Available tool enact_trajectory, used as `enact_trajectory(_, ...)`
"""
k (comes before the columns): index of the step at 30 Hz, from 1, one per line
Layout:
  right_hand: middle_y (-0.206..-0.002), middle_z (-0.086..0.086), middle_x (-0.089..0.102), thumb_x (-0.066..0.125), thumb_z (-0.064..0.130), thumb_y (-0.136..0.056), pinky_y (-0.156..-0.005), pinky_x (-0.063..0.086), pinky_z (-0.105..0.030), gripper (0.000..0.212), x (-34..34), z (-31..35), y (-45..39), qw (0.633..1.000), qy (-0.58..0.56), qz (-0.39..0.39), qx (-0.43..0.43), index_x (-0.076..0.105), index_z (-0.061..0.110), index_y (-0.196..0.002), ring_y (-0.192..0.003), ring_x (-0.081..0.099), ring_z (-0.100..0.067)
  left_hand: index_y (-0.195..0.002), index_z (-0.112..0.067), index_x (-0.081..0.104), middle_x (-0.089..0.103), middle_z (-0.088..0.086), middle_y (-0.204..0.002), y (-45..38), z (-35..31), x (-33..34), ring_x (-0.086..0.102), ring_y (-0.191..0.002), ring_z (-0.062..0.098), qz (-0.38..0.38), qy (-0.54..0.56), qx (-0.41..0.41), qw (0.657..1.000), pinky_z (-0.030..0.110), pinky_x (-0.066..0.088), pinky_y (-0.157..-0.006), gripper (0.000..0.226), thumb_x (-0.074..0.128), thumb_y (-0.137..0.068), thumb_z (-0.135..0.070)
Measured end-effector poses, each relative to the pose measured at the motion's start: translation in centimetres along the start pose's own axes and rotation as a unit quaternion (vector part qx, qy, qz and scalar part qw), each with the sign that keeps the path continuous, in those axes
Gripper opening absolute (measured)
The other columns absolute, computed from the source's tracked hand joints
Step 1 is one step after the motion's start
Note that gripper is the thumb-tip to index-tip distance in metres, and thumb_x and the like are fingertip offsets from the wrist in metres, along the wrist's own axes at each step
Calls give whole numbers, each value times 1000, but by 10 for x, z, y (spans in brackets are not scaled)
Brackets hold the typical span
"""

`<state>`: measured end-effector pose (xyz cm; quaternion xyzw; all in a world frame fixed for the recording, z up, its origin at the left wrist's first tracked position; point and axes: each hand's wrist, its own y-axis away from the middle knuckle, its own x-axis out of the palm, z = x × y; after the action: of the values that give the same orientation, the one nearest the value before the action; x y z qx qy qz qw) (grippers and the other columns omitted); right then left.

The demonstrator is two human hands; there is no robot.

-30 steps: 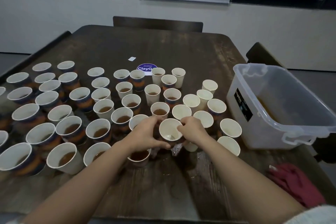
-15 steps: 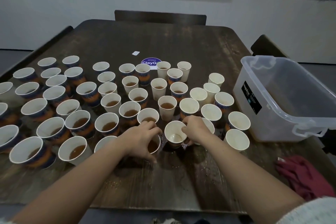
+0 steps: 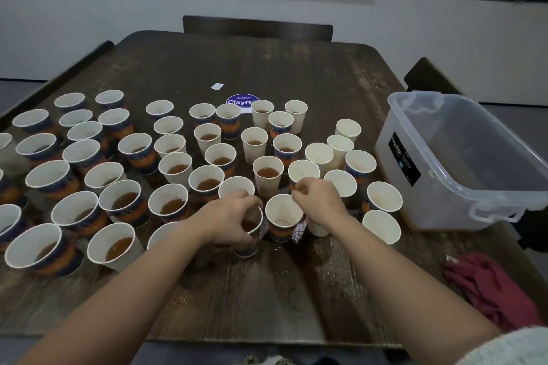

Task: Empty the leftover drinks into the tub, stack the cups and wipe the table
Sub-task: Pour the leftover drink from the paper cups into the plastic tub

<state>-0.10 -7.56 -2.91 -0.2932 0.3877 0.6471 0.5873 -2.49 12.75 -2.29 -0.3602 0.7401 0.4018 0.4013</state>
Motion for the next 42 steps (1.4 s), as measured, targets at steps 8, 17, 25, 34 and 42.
enact_trajectory(8, -90, -7, 62, 58, 65, -84, -57, 52, -25, 62, -32, 10, 2, 930, -327, 159, 47, 64, 9, -110, -70, 58, -17, -139, -26, 44, 42, -5, -125, -7, -31, -71, 40, -107, 8, -97, 81, 22, 992, 21, 37, -87, 76, 81, -74, -28)
enact_trajectory(17, -111, -16, 58, 67, 61, -68, -91, 54, -46, 66, -79, -4, -6, 818, -512, 257, 57, 61, 17, -117, -94, 63, -35, -139, -30, 45, 41, -5, -126, -54, -97, -110, 43, -120, 14, -120, 46, 110, 986, 25, 40, -94, 76, 81, -73, -29)
enact_trajectory(25, -87, -6, 62, 57, 32, -94, -97, 47, -45, 20, -146, -63, -20, 793, -600, 98, 48, 67, 16, -101, -102, 61, -27, -145, -31, 35, 34, -3, -143, -127, -176, -116, 34, -129, 13, -168, 55, 193, 965, 18, 31, -94, 81, 78, -77, -35)
enact_trajectory(34, -127, -8, 57, 64, 36, -90, -87, 53, -37, 39, -218, -150, -40, 818, -567, -62, 80, 53, 23, -125, -116, 57, -27, -152, -21, 19, 26, 5, -154, -211, -249, -87, 28, -141, 23, -195, 157, 184, 950, 42, 31, -114, 84, 70, -85, -28)
enact_trajectory(42, -128, -5, 58, 69, 36, -88, -97, 52, -42, 59, -233, -222, -63, 850, -492, -162, 99, 47, 17, -139, -113, 59, -22, -154, -17, 12, 9, 2, -162, -259, -267, -25, 5, -149, 19, -162, 105, 86, 977, 48, 9, -120, 63, 36, -102, -42)
